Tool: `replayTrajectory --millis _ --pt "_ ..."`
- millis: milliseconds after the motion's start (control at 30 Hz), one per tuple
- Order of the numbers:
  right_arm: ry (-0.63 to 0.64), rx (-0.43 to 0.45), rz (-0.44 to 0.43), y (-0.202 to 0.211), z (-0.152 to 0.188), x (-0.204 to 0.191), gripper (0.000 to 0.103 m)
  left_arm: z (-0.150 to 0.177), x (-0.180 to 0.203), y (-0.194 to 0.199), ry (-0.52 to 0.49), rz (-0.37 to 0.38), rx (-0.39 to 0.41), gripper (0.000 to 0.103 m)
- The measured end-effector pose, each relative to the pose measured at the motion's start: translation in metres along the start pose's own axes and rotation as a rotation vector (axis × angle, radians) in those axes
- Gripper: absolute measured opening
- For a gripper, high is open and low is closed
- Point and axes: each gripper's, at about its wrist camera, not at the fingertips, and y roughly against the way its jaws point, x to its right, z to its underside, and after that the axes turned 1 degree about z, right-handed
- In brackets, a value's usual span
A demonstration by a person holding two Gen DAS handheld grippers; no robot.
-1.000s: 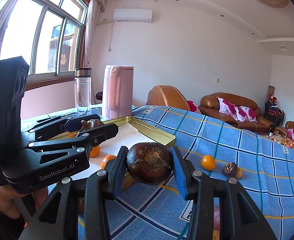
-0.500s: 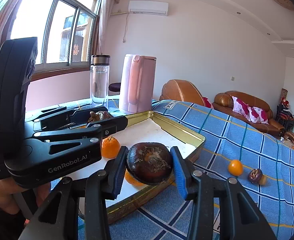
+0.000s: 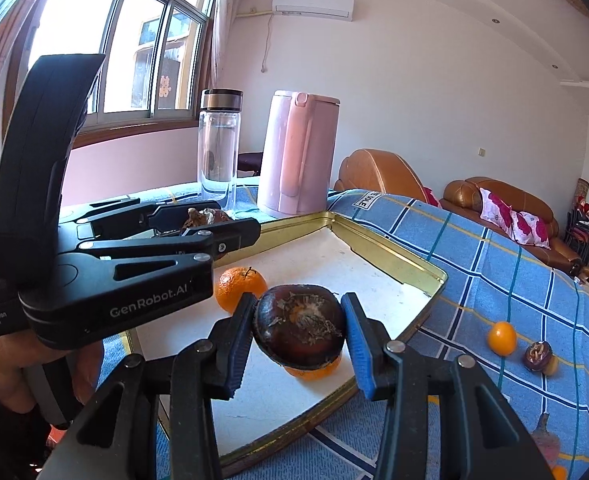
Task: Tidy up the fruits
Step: 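Lower both mangosteens into the gold tin tray and open both grippers, then grasp a tangerine with the right gripper while the left grasps the purple stemmed fruit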
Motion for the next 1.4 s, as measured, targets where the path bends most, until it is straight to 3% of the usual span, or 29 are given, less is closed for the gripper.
replayTrajectory --millis 500,700,767,867,967,1067,1200,1400 --pt "0.064 -0.192 -0.070 -0.037 0.001 -0.013 0.046 0.003 -0.017 -0.019 0.031 0.007 -0.121 0.042" --pt "0.055 -0.187 -0.072 -0.037 0.001 -0.013 0.060 0.004 -0.015 -0.019 0.022 -0.009 -0.121 0.043" --pt "0.044 -0.168 -0.056 -0.033 0.000 -0.010 0.065 0.004 -0.014 -0.017 0.016 -0.016 -0.113 0.053" --pt "0.040 -0.116 0.010 -0.017 0.002 -0.006 0.070 0.002 -0.013 -0.009 0.033 -0.019 -0.080 0.072" --pt "0.043 -0.077 0.097 0.005 0.009 0.007 0.070 -0.003 -0.009 0.003 0.039 -0.009 -0.036 0.076" --pt "-0.036 -0.043 0.137 0.034 0.019 0.036 0.070 -0.008 0.001 0.013 0.046 0.014 0.001 0.084" --pt "-0.140 -0.047 0.241 0.068 0.040 0.081 0.070 -0.010 0.029 0.022 0.013 0.061 0.030 0.087" --pt "-0.338 -0.084 0.380 0.110 0.074 0.149 0.070 -0.009 0.080 0.022 -0.054 0.162 0.013 0.089"
